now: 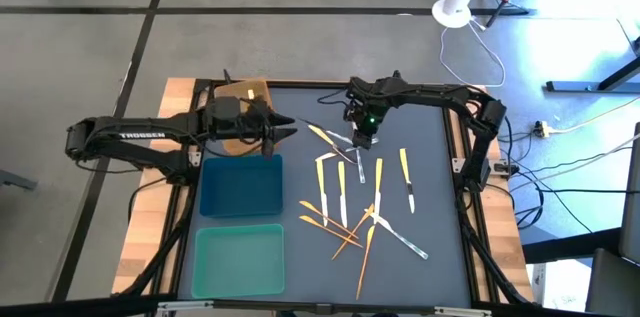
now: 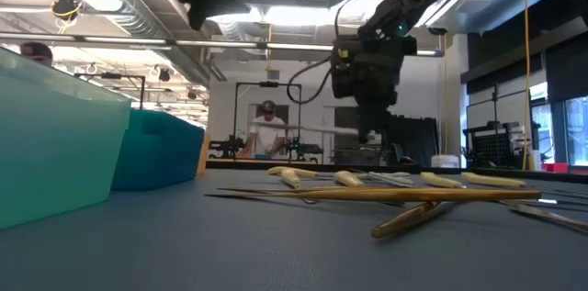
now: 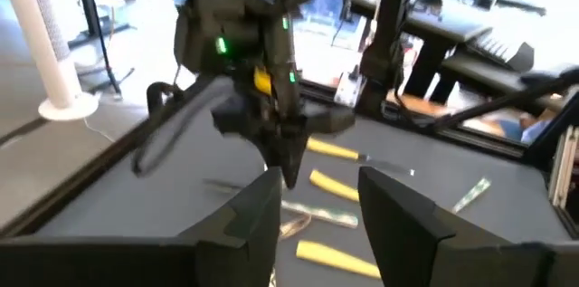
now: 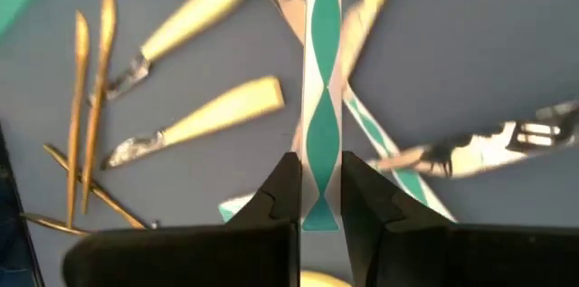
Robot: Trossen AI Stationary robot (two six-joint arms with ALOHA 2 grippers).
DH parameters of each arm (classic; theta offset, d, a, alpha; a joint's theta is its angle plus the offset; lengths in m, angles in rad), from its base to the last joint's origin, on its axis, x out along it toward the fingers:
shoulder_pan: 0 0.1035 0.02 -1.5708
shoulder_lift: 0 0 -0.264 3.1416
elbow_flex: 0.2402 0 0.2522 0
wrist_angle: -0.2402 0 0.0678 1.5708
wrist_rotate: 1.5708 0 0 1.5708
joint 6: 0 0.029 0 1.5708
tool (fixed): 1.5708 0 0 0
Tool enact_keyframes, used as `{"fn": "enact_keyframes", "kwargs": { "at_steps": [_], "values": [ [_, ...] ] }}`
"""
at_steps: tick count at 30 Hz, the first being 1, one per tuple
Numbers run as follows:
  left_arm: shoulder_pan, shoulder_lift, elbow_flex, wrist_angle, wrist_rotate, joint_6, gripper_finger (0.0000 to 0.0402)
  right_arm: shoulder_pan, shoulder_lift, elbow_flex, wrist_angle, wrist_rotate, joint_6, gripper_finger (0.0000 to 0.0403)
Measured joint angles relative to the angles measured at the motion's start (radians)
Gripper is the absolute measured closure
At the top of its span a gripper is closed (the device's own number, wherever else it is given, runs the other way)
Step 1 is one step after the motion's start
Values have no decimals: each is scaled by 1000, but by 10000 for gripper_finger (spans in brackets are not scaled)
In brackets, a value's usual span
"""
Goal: Sort silverware by color (type)
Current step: Put the white-green knife into the blue bin
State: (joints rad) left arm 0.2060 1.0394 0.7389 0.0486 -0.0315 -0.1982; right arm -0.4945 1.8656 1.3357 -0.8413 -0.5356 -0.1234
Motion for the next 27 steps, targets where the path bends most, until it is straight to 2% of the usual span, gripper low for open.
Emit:
{"fn": "enact_keyframes", "kwargs": {
  "at_steps": [6, 16, 27],
  "values": [
    [0, 61, 0, 14, -10, 0, 247, 64, 0, 101, 2, 17, 0, 368],
    [-16, 100, -1, 108, 0, -2, 248, 216, 0, 183, 2, 173, 12, 368],
    [-66, -14, -1, 129, 1, -1, 251, 355, 0, 183, 20, 281, 61, 368]
  ]
}}
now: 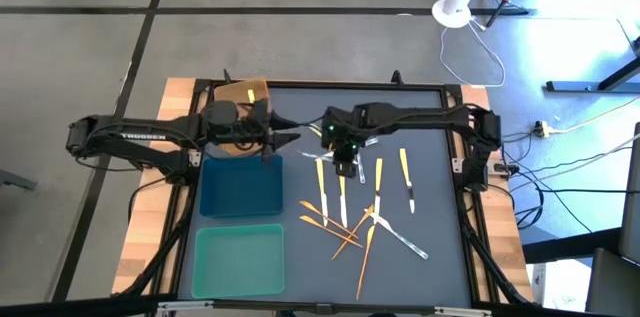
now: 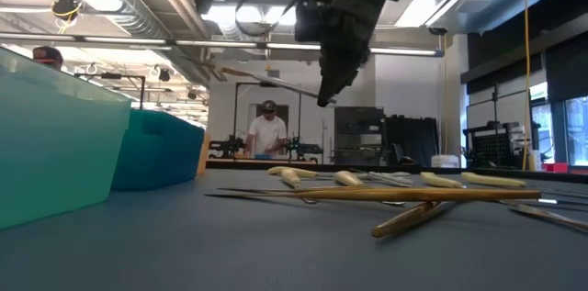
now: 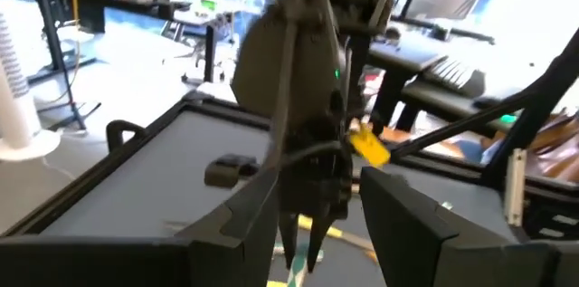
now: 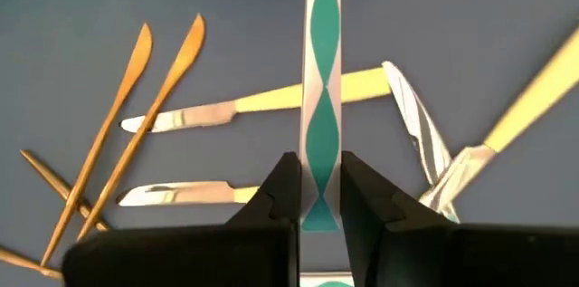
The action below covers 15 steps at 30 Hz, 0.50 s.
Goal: Sort silverware by color (type)
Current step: Put the white-green knife into the blue bin
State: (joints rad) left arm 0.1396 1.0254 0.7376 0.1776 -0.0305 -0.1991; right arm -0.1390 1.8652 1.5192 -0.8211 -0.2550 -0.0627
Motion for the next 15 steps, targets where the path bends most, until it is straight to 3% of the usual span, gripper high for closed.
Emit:
{"fn": "enact_keyframes", "kwargs": {
  "at_steps": [15],
  "values": [
    [-12, -113, 0, 0, -8, 0, 251, 110, 0, 0, 111, 8, 63, 368]
  ]
}}
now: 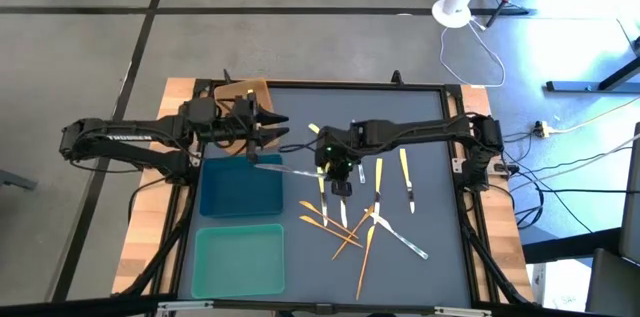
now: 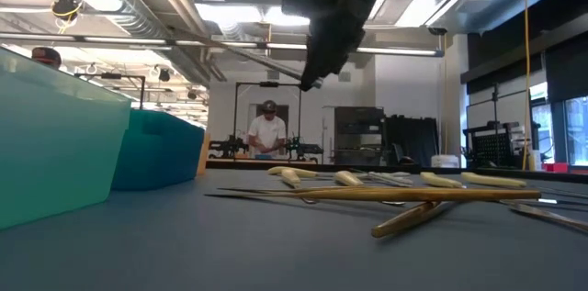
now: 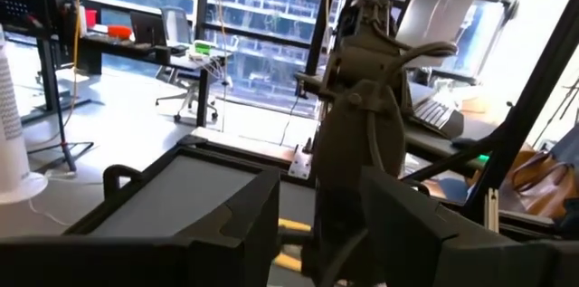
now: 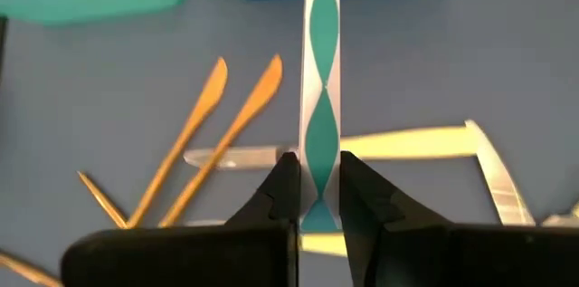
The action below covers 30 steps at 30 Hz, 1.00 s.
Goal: Sort silverware by color (type)
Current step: Put the white-green knife into the blue bin
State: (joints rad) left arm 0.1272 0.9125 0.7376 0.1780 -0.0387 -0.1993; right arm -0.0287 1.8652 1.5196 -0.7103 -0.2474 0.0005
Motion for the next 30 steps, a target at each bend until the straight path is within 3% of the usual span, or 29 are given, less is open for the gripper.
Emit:
{"fn": "enact_keyframes", "kwargs": {
  "at_steps": [4, 12, 23, 30],
  "values": [
    [1, 1, 0, -1, 0, 0, 251, 3, 1, 22, 38, -16, 24, 368],
    [2, -17, 0, 72, -2, 1, 251, 3, 72, 209, 37, -6, 21, 368],
    [2, -164, -1, 109, -2, 1, 251, 3, 254, 426, 73, -6, 10, 368],
    [2, -231, 0, 107, -1, 1, 251, 3, 370, 460, 160, -6, 10, 368]
  ]
}}
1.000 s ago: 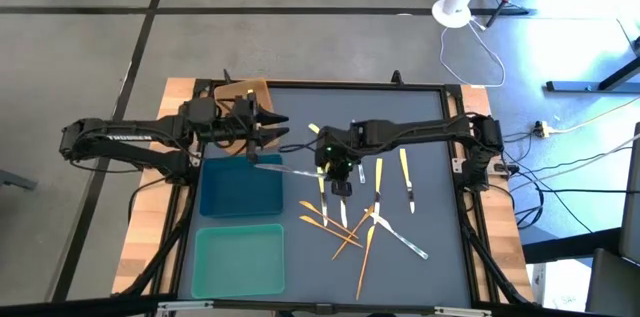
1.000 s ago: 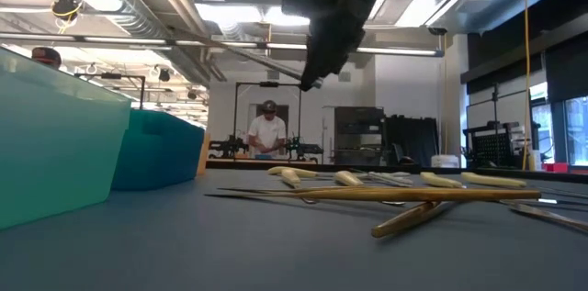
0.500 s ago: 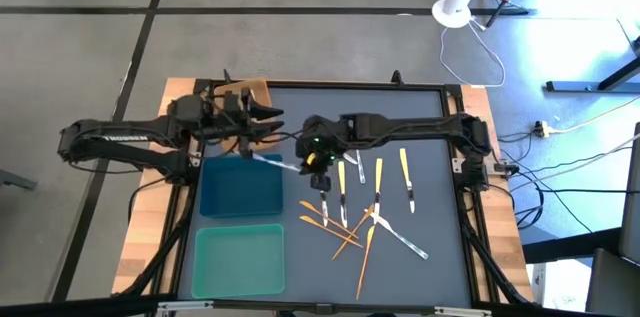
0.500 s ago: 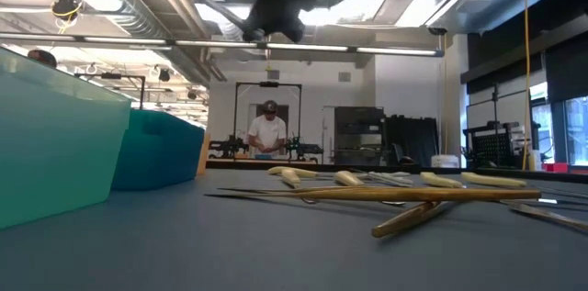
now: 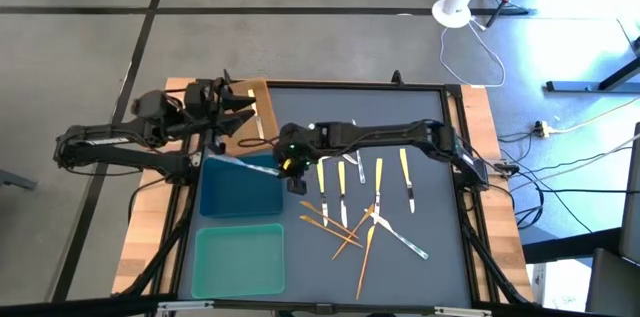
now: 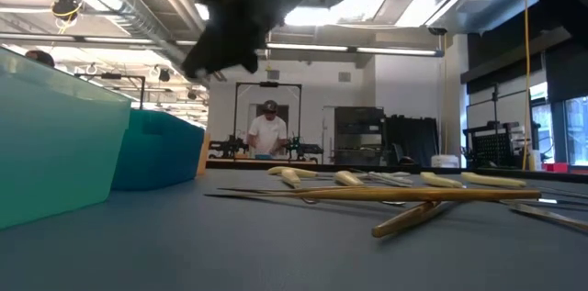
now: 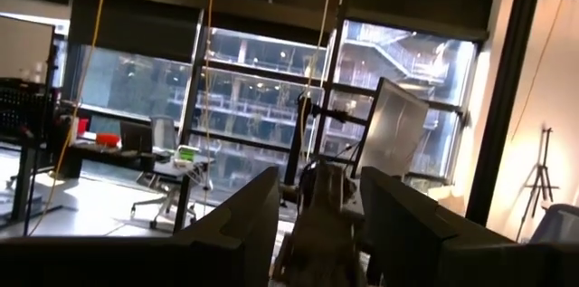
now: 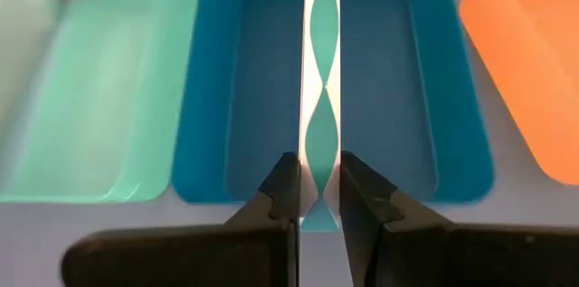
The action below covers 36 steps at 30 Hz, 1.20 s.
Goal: Sort silverware by color (type)
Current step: Put the white-green knife into the blue bin
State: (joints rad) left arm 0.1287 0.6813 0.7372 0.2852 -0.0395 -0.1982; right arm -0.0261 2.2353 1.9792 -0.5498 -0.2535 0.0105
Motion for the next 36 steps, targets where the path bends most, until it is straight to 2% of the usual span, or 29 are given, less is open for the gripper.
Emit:
{"fn": "enact_keyframes", "kwargs": {
  "at_steps": [9, 13, 21, 30, 36],
  "values": [
    [0, -16, 0, -4, 0, 0, 251, 0, 115, 0, 152, -3, 1, 368],
    [0, -14, 0, -8, 0, 0, 251, 0, 139, 0, 169, -19, 9, 368],
    [0, -14, 0, -8, 0, 0, 251, 0, 142, -3, 163, -19, 10, 367],
    [0, -14, 0, -16, 0, 0, 251, 0, 141, -3, 167, -19, 11, 335],
    [0, -14, 0, -16, 0, 0, 251, 0, 141, -3, 165, -19, 11, 330]
  ]
}}
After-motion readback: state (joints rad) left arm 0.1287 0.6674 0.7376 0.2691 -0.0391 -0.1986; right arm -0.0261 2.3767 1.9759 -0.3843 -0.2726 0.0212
